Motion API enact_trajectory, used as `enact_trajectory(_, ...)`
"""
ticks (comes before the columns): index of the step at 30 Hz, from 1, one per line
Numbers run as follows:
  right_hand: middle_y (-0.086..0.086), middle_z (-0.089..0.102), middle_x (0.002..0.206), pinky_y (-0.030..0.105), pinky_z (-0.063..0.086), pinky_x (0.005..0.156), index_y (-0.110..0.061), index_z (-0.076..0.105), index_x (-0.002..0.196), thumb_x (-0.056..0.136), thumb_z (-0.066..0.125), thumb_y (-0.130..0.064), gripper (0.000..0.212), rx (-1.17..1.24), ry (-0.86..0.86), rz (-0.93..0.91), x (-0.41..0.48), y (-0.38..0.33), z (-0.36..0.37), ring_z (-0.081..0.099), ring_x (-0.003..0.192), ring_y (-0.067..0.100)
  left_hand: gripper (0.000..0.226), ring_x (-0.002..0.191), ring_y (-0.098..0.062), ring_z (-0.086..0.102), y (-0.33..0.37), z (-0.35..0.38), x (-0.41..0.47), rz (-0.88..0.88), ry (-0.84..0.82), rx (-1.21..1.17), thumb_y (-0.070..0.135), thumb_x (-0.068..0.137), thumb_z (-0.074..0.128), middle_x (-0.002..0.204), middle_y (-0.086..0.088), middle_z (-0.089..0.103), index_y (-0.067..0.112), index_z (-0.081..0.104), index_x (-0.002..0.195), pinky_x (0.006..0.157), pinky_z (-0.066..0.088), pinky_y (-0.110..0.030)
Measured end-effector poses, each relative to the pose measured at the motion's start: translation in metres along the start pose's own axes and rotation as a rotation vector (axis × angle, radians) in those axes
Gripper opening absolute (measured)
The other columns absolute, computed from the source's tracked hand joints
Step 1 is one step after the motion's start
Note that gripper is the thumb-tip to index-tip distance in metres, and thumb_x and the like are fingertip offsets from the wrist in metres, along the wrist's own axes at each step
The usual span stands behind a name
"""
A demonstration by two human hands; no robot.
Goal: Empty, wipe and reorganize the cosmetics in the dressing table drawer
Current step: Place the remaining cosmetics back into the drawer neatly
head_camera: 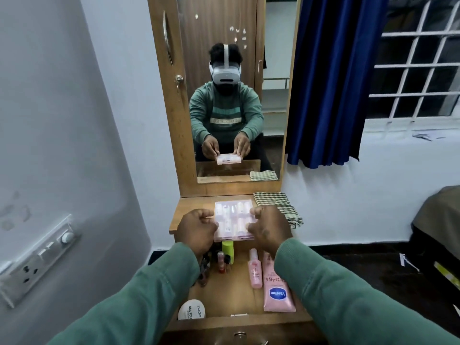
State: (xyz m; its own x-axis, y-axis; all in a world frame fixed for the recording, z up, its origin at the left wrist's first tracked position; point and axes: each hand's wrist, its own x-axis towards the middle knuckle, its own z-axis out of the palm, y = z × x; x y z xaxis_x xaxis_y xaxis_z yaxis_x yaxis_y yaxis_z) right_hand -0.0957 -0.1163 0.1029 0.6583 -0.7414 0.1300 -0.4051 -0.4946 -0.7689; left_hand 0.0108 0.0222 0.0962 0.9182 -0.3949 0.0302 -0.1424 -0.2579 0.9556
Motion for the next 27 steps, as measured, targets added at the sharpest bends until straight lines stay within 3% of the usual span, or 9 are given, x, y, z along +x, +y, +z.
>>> enact_trajectory(4,0.011,0.074,0.122,0.041,0.058,0.096,-0.001,0.071,0.119,0.088,0.075,-0.005,0.031,0.004,-0.023,0.028,-0.026,0.011,0.004,0.07,0.105,0.025,0.02,0.094,-0.024,0.071,-0.012,-0.007,-0.026,-0.019,-0.022,-0.015,0.0,0.087,0.069,0.098,-0.004,0.074,0.016,0.071,0.098,0.091,0.059,-0.048)
enact_trajectory(6,0.016,0.074,0.118,0.047,0.061,0.09,0.004,0.068,0.115,0.087,0.074,-0.005,0.03,0.008,-0.047,0.034,-0.039,0.018,0.007,0.071,0.106,0.031,0.02,0.077,-0.024,0.071,-0.023,-0.01,-0.037,-0.043,-0.04,-0.037,0.0,0.087,0.065,0.091,-0.004,0.076,0.017,0.071,0.094,0.071,0.062,-0.043)
enact_trajectory(8,0.016,0.073,0.118,0.045,0.063,0.082,0.002,0.068,0.116,0.088,0.075,-0.005,0.03,0.034,-0.063,0.053,-0.052,0.026,0.012,0.071,0.104,0.03,0.019,0.064,-0.027,0.066,-0.034,-0.011,-0.047,-0.067,-0.045,-0.051,0.001,0.085,0.063,0.086,-0.008,0.076,0.017,0.07,0.091,0.053,0.055,-0.039)
enact_trajectory(11,0.018,0.07,0.125,0.048,0.062,0.087,-0.001,0.071,0.118,0.087,0.077,-0.003,0.031,0.076,-0.076,0.075,-0.066,0.039,0.019,0.069,0.111,0.028,0.019,0.078,-0.033,0.068,-0.049,-0.011,-0.057,-0.082,-0.058,-0.04,-0.003,0.083,0.066,0.093,-0.016,0.073,0.014,0.069,0.092,0.075,0.058,-0.053)
enact_trajectory(13,0.014,0.06,0.14,0.046,0.06,0.094,-0.006,0.071,0.124,0.088,0.077,-0.002,0.036,0.074,-0.097,0.079,-0.073,0.044,0.023,0.066,0.118,0.026,0.02,0.086,-0.032,0.069,-0.057,-0.01,-0.062,-0.093,-0.079,-0.006,-0.004,0.085,0.067,0.096,-0.013,0.072,0.014,0.068,0.092,0.084,0.058,-0.054)
enact_trajectory(15,0.008,0.055,0.144,0.043,0.061,0.094,-0.007,0.069,0.129,0.088,0.079,-0.002,0.043,0.066,-0.103,0.09,-0.077,0.048,0.025,0.066,0.116,0.027,0.019,0.092,-0.03,0.071,-0.063,-0.01,-0.066,-0.112,-0.107,0.02,-0.003,0.087,0.067,0.096,-0.009,0.073,0.016,0.068,0.093,0.084,0.06,-0.053)
enact_trajectory(19,0.006,0.065,0.14,0.042,0.058,0.1,-0.018,0.063,0.13,0.087,0.081,-0.005,0.048,0.038,-0.148,0.106,-0.082,0.057,0.031,0.065,0.122,0.026,0.016,0.092,-0.03,0.07,-0.069,-0.01,-0.07,-0.135,-0.196,0.112,0.003,0.086,0.073,0.097,-0.011,0.071,0.016,0.068,0.095,0.084,0.061,-0.05)
enact_trajectory(22,0.006,0.068,0.135,0.033,0.055,0.098,-0.014,0.067,0.134,0.088,0.081,-0.014,0.048,-0.067,-0.184,0.126,-0.082,0.062,0.035,0.066,0.116,0.024,0.017,0.096,-0.03,0.069,-0.072,-0.01,-0.071,-0.161,-0.275,0.171,0.005,0.085,0.076,0.101,-0.013,0.069,0.016,0.068,0.096,0.088,0.059,-0.051)
enact_trajectory(27,0.006,0.069,0.134,0.033,0.052,0.098,-0.014,0.068,0.133,0.088,0.082,-0.019,0.047,-0.196,-0.266,0.121,-0.075,0.065,0.036,0.065,0.117,0.025,0.018,0.088,-0.028,0.065,-0.081,-0.01,-0.066,-0.198,-0.376,0.223,0.008,0.082,0.08,0.093,-0.009,0.065,0.014,0.069,0.096,0.087,0.06,-0.046)
